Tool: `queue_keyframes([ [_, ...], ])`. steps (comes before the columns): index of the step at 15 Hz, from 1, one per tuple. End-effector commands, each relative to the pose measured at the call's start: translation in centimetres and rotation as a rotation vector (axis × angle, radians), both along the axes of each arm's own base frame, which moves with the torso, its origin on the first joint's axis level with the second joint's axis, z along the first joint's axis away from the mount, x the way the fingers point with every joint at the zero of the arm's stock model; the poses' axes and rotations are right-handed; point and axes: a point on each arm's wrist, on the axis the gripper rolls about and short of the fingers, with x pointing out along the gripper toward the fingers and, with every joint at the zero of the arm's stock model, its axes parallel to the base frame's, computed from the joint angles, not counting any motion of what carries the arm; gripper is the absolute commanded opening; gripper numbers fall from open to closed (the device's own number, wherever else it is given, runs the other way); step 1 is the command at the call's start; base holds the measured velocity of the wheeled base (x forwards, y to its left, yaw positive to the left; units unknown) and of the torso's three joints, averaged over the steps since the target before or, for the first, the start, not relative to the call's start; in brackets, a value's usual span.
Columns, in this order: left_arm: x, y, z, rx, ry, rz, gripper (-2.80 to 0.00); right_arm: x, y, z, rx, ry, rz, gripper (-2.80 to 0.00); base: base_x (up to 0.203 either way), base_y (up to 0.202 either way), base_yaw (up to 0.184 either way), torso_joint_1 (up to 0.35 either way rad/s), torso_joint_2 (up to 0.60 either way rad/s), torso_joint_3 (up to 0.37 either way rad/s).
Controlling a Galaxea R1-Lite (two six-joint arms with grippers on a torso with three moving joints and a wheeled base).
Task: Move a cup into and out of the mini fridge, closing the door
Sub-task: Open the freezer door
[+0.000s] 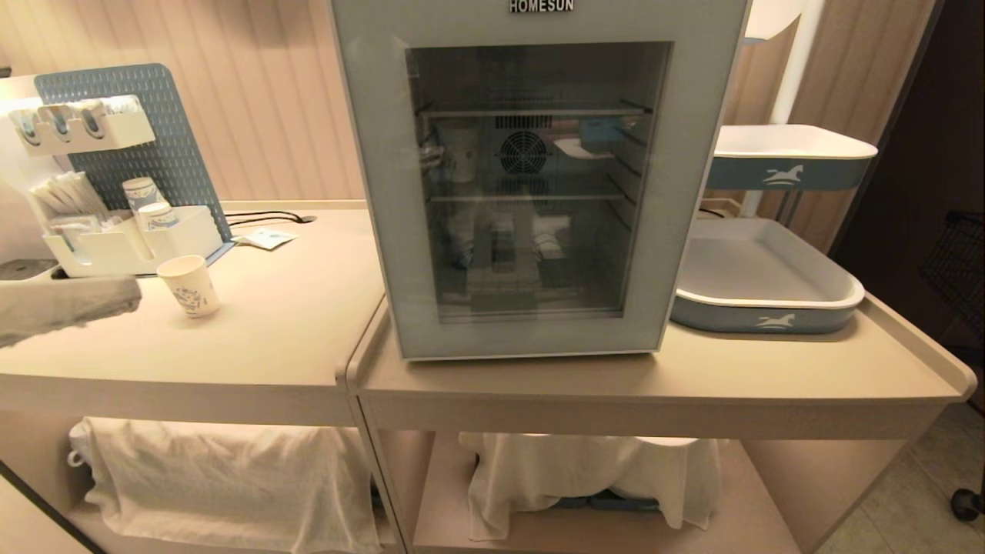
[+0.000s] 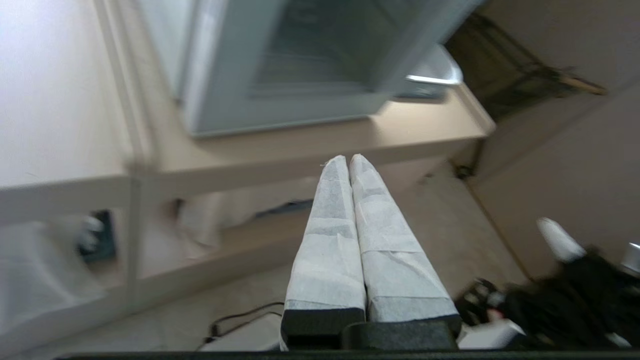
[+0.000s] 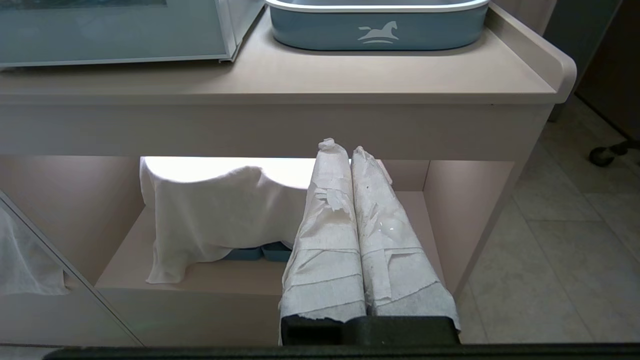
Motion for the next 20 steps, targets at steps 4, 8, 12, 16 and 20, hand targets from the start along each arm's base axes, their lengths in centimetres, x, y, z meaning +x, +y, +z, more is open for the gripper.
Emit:
queue_keyframes([
  [4,6.4,1.8,-1.8,0.012,0.069,-0.052,-2.8,0.0,0.0,0.0,0.0,0.001,0.0,-2.8,0.0,0.0,0.0,0.0,0.0,0.0],
  [8,9.0,3.2,-3.1,0.075,0.076,-0.048,-2.8,0.0,0.0,0.0,0.0,-0.001,0.0,-2.8,0.0,0.0,0.0,0.0,0.0,0.0],
  [12,10.4,3.9,-3.1,0.113,0.06,-0.045,-2.8,0.0,0.0,0.0,0.0,0.001,0.0,-2.8,0.0,0.0,0.0,0.0,0.0,0.0],
  [16,12.3,4.3,-3.3,0.117,0.077,-0.039,-2.8,0.0,0.0,0.0,0.0,0.0,0.0,-2.8,0.0,0.0,0.0,0.0,0.0,0.0],
  [20,13.6,4.6,-4.2,0.113,0.111,-0.037,-2.8,0.0,0.0,0.0,0.0,0.002,0.0,-2.8,0.0,0.0,0.0,0.0,0.0,0.0],
])
